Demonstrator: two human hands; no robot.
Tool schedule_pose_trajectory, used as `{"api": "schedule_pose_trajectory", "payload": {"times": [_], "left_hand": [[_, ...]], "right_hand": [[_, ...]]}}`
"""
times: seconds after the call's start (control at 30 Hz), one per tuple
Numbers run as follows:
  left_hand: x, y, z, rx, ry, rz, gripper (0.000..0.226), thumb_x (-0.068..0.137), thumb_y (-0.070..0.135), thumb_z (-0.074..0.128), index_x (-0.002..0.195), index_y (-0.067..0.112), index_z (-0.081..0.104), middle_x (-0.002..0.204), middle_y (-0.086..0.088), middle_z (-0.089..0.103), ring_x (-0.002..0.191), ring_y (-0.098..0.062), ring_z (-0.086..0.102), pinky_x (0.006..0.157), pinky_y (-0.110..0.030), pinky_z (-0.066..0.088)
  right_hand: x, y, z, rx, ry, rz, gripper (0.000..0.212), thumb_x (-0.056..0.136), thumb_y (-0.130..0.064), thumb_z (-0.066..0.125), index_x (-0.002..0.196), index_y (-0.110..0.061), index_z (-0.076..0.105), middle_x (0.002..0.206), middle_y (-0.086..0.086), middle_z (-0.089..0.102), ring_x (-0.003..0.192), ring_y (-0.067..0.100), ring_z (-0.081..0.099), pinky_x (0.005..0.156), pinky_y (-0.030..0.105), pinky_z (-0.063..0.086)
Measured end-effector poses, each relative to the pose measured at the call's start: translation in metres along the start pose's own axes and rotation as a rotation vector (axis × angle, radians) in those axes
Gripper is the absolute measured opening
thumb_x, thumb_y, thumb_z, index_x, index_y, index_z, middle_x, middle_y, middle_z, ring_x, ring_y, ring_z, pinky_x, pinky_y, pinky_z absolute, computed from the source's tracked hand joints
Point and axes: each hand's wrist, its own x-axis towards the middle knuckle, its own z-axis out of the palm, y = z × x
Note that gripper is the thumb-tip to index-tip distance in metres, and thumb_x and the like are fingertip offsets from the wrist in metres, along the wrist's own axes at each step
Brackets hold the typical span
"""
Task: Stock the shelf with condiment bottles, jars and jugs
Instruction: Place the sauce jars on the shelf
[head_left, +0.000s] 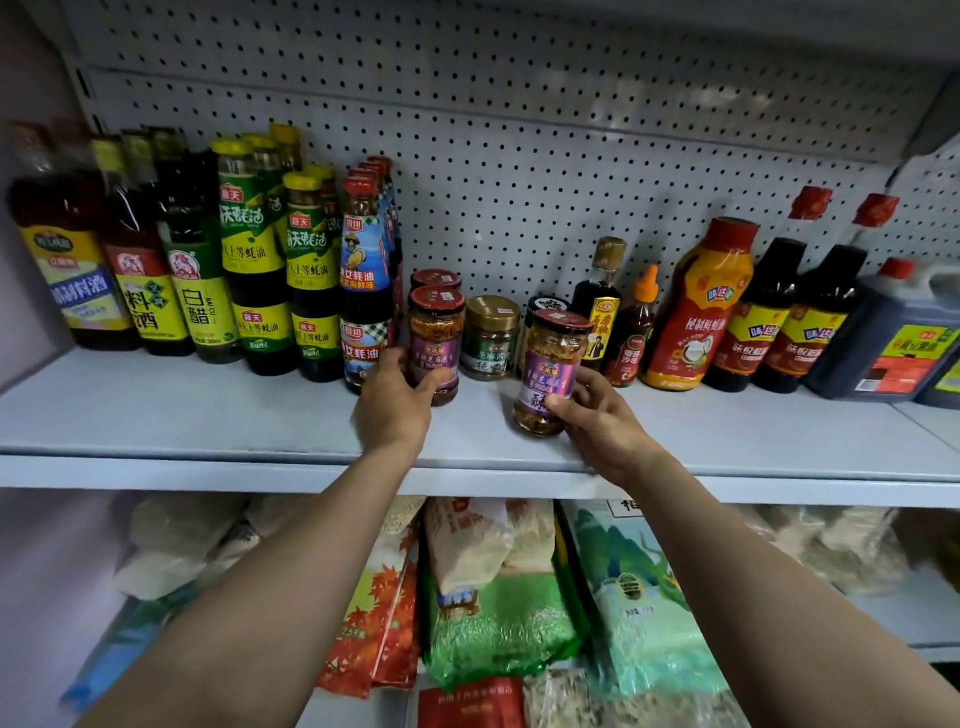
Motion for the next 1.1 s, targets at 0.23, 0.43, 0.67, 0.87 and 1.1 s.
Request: {"api": "schedule_pose_trajectory", "payload": {"times": [0.23, 0.43, 0.67, 0.87, 1.1], "left_hand": [[0.001, -0.001, 0.002, 0.017, 0.0, -0.008, 0.057, 0.076, 0.062, 0.068, 0.121, 0.029, 0.054, 0.118, 0.003, 0.066, 0.104, -0.024, 0.062, 0.076, -0.034, 0.044], [-0.01, 0.006, -0.019, -0.209, 0.044, -0.02, 0.056, 0.079, 0.054, 0.072, 0.125, 0.028, 0.054, 0.107, 0.011, 0.066, 0.095, -0.013, 0.065, 0.083, -0.037, 0.054], [-0.023, 0.032, -0.064, -0.509, -0.099, 0.163, 0.036, 0.087, 0.023, 0.073, 0.117, 0.038, 0.06, 0.108, 0.003, 0.064, 0.092, -0.01, 0.063, 0.084, -0.036, 0.057], [-0.019, 0.057, -0.08, -0.447, -0.342, 0.318, 0.042, 0.083, 0.015, 0.076, 0.12, 0.032, 0.064, 0.121, 0.001, 0.064, 0.109, -0.007, 0.062, 0.091, -0.022, 0.051], [-0.005, 0.052, -0.092, -0.289, -0.374, 0.298, 0.041, 0.073, 0.017, 0.084, 0.105, 0.035, 0.066, 0.117, 0.001, 0.065, 0.108, -0.013, 0.063, 0.098, -0.039, 0.051]], "right_hand": [[0.002, 0.003, -0.003, -0.017, -0.006, -0.015, 0.067, 0.075, -0.001, 0.071, 0.136, 0.0, 0.044, 0.133, 0.026, 0.057, 0.127, 0.037, 0.054, 0.111, 0.046, 0.042], [0.001, 0.002, 0.002, -0.175, -0.007, -0.028, 0.055, 0.081, 0.004, 0.073, 0.131, -0.009, 0.053, 0.122, 0.013, 0.067, 0.118, 0.027, 0.063, 0.1, 0.037, 0.051], [0.001, 0.006, 0.031, -0.275, -0.066, -0.039, 0.058, 0.077, -0.003, 0.08, 0.129, -0.009, 0.055, 0.118, 0.011, 0.069, 0.112, 0.024, 0.066, 0.101, 0.04, 0.051], [0.002, 0.017, 0.079, -0.276, -0.133, -0.052, 0.057, 0.077, -0.002, 0.081, 0.126, -0.013, 0.055, 0.121, 0.013, 0.067, 0.114, 0.025, 0.064, 0.104, 0.044, 0.05], [0.003, 0.022, 0.094, -0.272, -0.189, -0.045, 0.062, 0.083, -0.002, 0.075, 0.139, -0.007, 0.049, 0.131, 0.014, 0.063, 0.124, 0.025, 0.059, 0.11, 0.045, 0.044]]}}
